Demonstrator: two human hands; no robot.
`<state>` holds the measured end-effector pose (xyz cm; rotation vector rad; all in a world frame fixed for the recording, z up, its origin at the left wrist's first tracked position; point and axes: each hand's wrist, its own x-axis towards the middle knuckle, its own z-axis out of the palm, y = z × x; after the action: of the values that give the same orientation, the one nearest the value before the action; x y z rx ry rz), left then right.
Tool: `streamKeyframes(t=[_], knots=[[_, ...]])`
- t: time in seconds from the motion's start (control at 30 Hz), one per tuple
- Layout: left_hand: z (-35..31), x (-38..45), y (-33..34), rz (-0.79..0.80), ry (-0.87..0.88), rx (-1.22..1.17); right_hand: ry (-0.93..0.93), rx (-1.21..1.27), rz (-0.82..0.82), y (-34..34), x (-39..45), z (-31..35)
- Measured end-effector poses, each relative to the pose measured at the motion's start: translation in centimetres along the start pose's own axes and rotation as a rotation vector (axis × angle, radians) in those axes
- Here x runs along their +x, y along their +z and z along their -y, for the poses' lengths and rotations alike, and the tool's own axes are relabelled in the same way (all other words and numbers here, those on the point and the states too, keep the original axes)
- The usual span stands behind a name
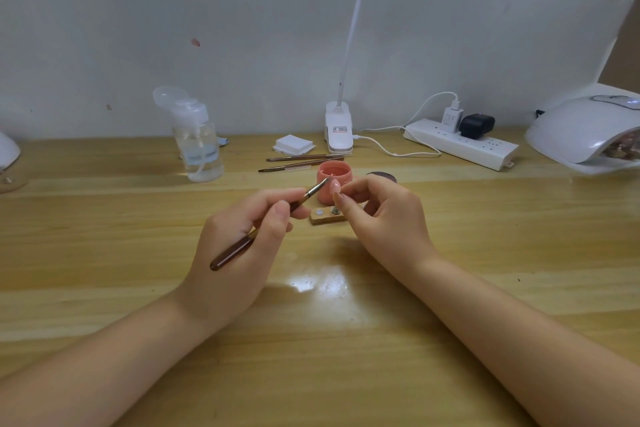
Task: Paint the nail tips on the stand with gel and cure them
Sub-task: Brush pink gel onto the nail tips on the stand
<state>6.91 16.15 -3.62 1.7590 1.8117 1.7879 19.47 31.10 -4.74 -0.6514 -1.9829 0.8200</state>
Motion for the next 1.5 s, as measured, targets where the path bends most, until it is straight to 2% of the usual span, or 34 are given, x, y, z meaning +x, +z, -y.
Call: streamKeyframes(t=[0.1, 0.3, 0.47, 0.67, 0.87, 1.1, 1.37, 1.5], knots=[[-0.02, 0.0, -0.08, 0.032, 0.008, -0.024, 0.005, 0.013, -0.002, -0.05, -0.07, 0.1], [0.01, 0.02, -0.33, -0.023, 0.029, -0.004, 0.007, 0.007, 0.011, -0.06, 0.03, 0.06], [-0.04, 0.1, -0.08, 0.038, 0.016, 0.026, 0.002, -0.003, -0.005, -0.01, 0.0, -0.02], [0.01, 0.08, -0.31, -0.024, 0.026, 0.022, 0.004, -0.004, 0.006, -0.03, 0.02, -0.09], [0.01, 0.03, -0.26, 0.026, 0.009, 0.034, 0.003, -0.005, -0.008, -0.07, -0.02, 0.07], [0.18, 0.24, -0.22, -0.053, -0.005, -0.02, 0.029, 0.021, -0.023, -0.11, 0.03, 0.11], [-0.07, 0.19, -0.19, 0.059, 0.108, 0.054, 0.03, 0.015, -0.021, -0.15, 0.03, 0.21], [-0.27, 0.11, -0.06, 0.106, 0.094, 0.075, 0.024, 0.0, -0.015, -0.15, 0.0, 0.1]])
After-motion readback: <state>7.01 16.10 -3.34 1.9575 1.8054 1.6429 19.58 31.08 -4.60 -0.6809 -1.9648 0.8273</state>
